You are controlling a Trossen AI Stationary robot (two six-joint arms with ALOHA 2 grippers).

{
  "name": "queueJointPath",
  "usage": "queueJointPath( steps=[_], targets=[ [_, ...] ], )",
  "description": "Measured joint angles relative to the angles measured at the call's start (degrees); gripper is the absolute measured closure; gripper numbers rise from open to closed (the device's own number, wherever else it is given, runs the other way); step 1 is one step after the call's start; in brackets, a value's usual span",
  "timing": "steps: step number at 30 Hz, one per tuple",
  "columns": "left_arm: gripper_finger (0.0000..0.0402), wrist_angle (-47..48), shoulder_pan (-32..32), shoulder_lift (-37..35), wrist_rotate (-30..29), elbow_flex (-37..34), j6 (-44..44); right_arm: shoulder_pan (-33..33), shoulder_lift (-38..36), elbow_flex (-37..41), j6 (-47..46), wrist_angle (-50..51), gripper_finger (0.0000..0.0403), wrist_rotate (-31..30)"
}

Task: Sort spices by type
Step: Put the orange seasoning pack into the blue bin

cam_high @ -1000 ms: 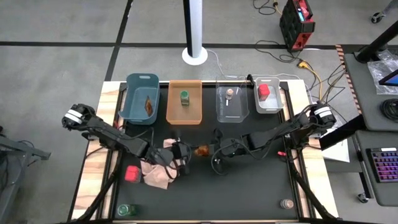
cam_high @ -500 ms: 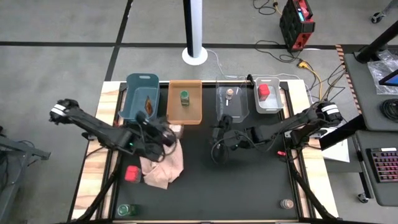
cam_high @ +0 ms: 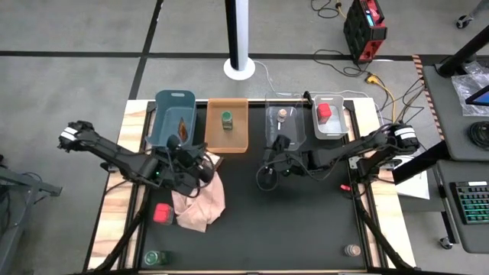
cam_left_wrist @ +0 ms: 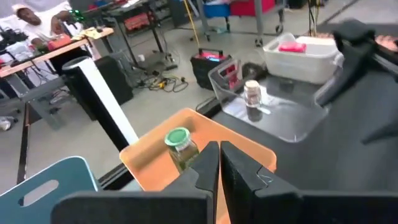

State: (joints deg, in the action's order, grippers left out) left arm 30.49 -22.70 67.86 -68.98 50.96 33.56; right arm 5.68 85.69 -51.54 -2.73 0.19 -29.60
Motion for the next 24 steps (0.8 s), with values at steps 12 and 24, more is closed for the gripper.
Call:
queueJointPath(
  steps=[12, 24],
  targets=[
    [0.0401, -0.4, 0.0, 10.2, 13.7, 2.7, 2.4, -0.5, 0.0, 0.9, -2.1, -0.9, 0.0126, 0.1],
    [0.0401, 7.1, 7.2, 22.8, 38.7, 2.5, 18.5, -0.1, 0.0, 0.7, -3.3, -2.3, 0.0125, 1.7]
  ],
)
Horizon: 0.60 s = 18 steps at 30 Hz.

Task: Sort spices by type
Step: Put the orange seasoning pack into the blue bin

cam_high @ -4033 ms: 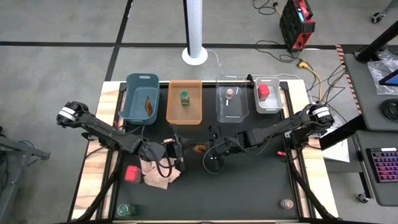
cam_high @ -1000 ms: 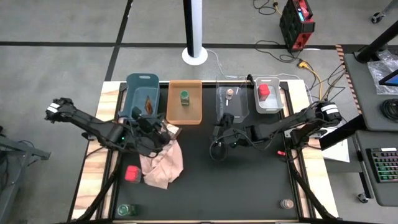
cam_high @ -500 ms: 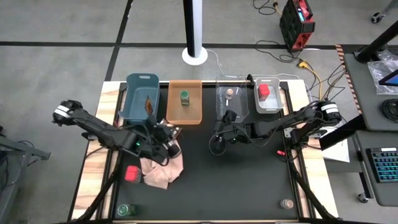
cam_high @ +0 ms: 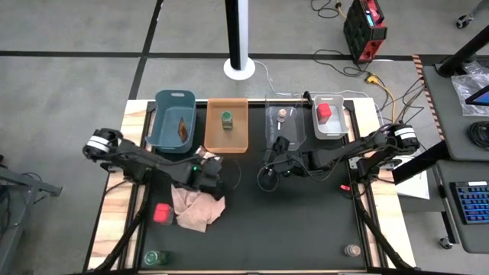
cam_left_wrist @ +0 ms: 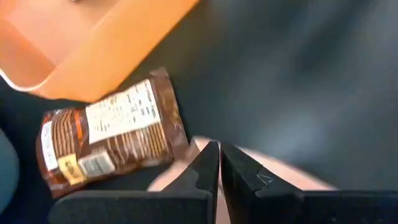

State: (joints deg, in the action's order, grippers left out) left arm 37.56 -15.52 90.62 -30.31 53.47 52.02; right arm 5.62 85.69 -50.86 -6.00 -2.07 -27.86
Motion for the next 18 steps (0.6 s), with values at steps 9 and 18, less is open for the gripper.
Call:
queueJointPath(
  steps=[9, 18],
  targets=[
    [0.0401, -0.4, 4.7, 6.3, -2.7, 2.1, -1.7, 0.0, 0.0, -0.6, 0.1, -0.3, 0.0147, 0.0],
    [0.0401, -1.8, 5.5, 13.7, -3.2, 3.7, -2.2, 0.0, 0.0, -0.5, 0.2, -0.2, 0.0163, -0.1]
  ],
)
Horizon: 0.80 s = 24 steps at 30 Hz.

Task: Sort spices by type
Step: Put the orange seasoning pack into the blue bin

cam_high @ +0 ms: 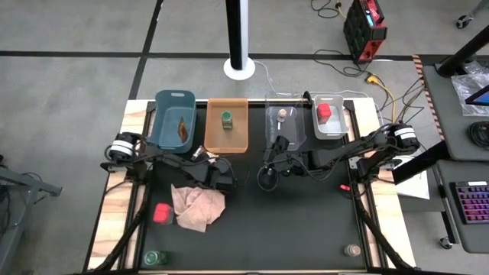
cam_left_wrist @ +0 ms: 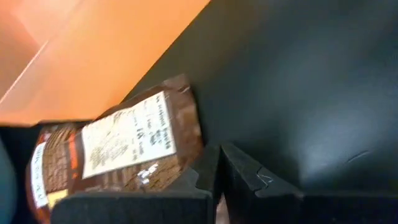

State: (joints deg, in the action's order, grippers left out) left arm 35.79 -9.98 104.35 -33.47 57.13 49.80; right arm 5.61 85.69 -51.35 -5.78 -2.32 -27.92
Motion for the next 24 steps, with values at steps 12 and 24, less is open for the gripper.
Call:
queueJointPath(
  steps=[12, 24],
  targets=[
    [0.0402, -0.8, 0.0, 3.2, 2.6, 4.6, -4.4, 0.0, 0.0, 0.0, 0.4, 0.0, 0.0155, -0.1],
    [0.0402, 11.5, 2.7, 2.9, -3.0, 8.7, 3.5, 0.0, 0.0, 0.0, 0.4, 0.0, 0.0164, -0.1]
  ],
)
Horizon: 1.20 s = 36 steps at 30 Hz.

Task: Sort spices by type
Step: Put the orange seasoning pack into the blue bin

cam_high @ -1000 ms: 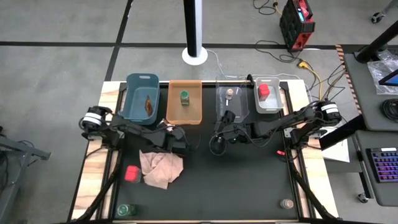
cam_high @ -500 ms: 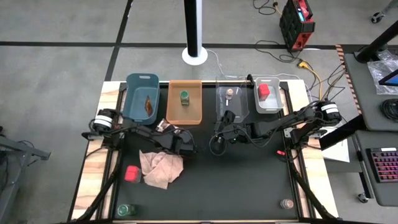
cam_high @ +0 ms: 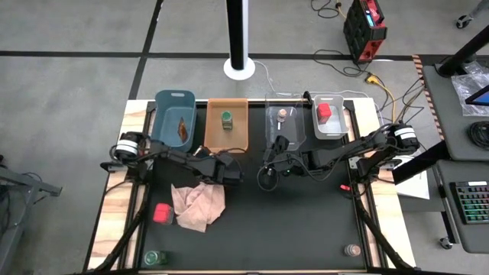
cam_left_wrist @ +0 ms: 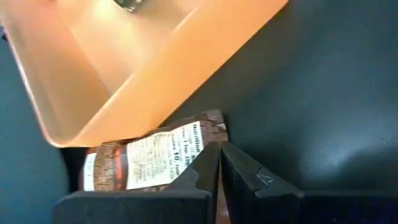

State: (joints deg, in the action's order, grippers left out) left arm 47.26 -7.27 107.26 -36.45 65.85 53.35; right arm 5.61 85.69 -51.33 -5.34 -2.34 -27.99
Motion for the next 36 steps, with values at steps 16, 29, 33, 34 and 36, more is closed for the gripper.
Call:
queueJointPath(
  steps=[16, 29, 33, 34, 36],
  targets=[
    [0.0402, -2.4, 1.8, 0.1, 3.0, -4.8, -0.1, 0.0, 0.0, 0.0, 1.1, 0.0, 0.0170, -0.1],
    [0.0402, -3.9, 3.1, 5.0, 1.2, -4.4, -1.8, 0.0, 0.0, 0.0, 1.6, 0.0, 0.0165, -0.1],
    [0.0401, -3.8, 3.1, 5.5, 1.4, -3.5, -2.7, 0.0, 0.0, 0.0, 1.5, 0.0, 0.0170, -0.1],
    [0.0401, -3.8, 3.2, 5.5, 1.7, -3.2, -3.1, 0.0, 0.0, 0.0, 1.5, 0.0, 0.0170, -0.1],
    [0.0401, -4.6, 3.1, 5.5, 2.5, -2.0, -3.5, 0.0, 0.0, 0.0, 1.5, -0.1, 0.0168, -0.1]
  ],
)
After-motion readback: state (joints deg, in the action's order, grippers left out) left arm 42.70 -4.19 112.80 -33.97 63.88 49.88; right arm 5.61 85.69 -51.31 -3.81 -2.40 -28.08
